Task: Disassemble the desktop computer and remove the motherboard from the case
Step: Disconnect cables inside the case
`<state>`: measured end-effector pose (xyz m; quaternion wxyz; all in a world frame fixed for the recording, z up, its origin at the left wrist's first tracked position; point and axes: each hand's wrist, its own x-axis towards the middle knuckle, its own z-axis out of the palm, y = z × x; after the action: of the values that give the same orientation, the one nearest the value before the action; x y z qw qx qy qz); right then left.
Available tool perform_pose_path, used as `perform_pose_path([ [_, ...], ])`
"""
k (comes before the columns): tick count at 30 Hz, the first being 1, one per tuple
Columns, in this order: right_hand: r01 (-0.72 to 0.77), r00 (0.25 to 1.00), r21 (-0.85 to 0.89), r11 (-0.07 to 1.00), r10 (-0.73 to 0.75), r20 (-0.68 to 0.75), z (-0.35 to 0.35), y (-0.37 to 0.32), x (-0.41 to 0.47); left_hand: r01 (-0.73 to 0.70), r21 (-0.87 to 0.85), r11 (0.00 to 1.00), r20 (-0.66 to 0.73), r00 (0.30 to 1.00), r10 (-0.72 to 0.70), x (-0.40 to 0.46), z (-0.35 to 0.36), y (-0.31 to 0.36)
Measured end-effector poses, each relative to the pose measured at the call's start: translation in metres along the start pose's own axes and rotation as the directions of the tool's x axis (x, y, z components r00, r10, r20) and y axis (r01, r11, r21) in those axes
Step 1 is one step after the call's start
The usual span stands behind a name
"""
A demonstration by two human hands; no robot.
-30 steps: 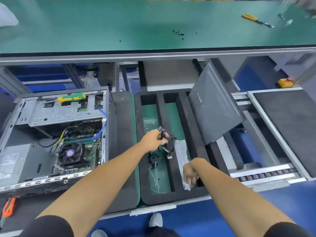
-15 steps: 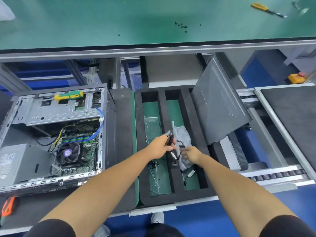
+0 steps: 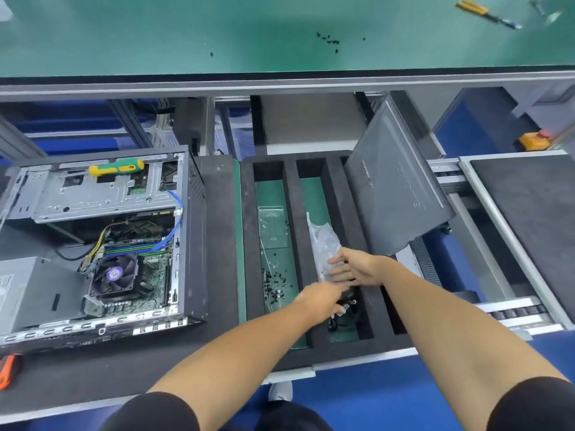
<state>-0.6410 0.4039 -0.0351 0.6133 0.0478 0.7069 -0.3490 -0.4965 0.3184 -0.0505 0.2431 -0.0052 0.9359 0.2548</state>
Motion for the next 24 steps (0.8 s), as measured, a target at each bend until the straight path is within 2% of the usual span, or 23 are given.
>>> perform_pose_path([
  [2, 0.009, 1.0, -0.077, 0.997, -0.01, -0.019, 0.004, 0.0, 0.0, -0.05, 0.284, 0.958, 0.033, 0.999, 0.042, 0.004, 0.009, 0.008],
  [4, 0.003, 1.0, -0.142, 0.99, -0.007, -0.027, 0.01, -0.001, -0.002, -0.107, 0.492, 0.864, 0.17, 0.985, 0.025, 0.006, 0.015, 0.014],
  [6, -0.002, 0.999, -0.201, 0.98, -0.005, -0.033, 0.015, -0.002, -0.004, -0.129, 0.56, 0.818, 0.306, 0.95, -0.06, 0.006, 0.023, 0.014],
  [7, -0.001, 0.999, -0.227, 0.974, -0.008, -0.037, 0.017, -0.002, -0.004, -0.124, 0.568, 0.814, 0.322, 0.943, -0.081, 0.004, 0.025, 0.012],
  [11, 0.029, 0.995, -0.287, 0.957, -0.056, -0.085, 0.024, -0.005, -0.001, -0.125, 0.5, 0.857, 0.176, 0.984, 0.041, -0.009, 0.03, -0.005],
  [15, 0.055, 0.986, -0.315, 0.947, -0.102, -0.133, 0.034, -0.01, 0.002, -0.143, 0.404, 0.904, 0.032, 0.989, 0.142, -0.025, 0.018, -0.024],
  [19, 0.06, 0.979, -0.333, 0.941, -0.121, -0.164, 0.047, -0.016, -0.002, -0.111, 0.242, 0.964, -0.107, 0.984, 0.14, -0.036, 0.004, -0.032],
  [21, 0.089, 0.965, -0.386, 0.918, -0.176, -0.195, 0.05, -0.019, -0.001, -0.063, 0.217, 0.974, -0.202, 0.973, 0.108, -0.039, 0.002, -0.032],
  [24, 0.067, 0.893, -0.598, 0.798, -0.316, -0.321, 0.049, -0.018, 0.004, 0.002, 0.226, 0.974, -0.321, 0.944, 0.073, -0.044, -0.001, -0.032],
])
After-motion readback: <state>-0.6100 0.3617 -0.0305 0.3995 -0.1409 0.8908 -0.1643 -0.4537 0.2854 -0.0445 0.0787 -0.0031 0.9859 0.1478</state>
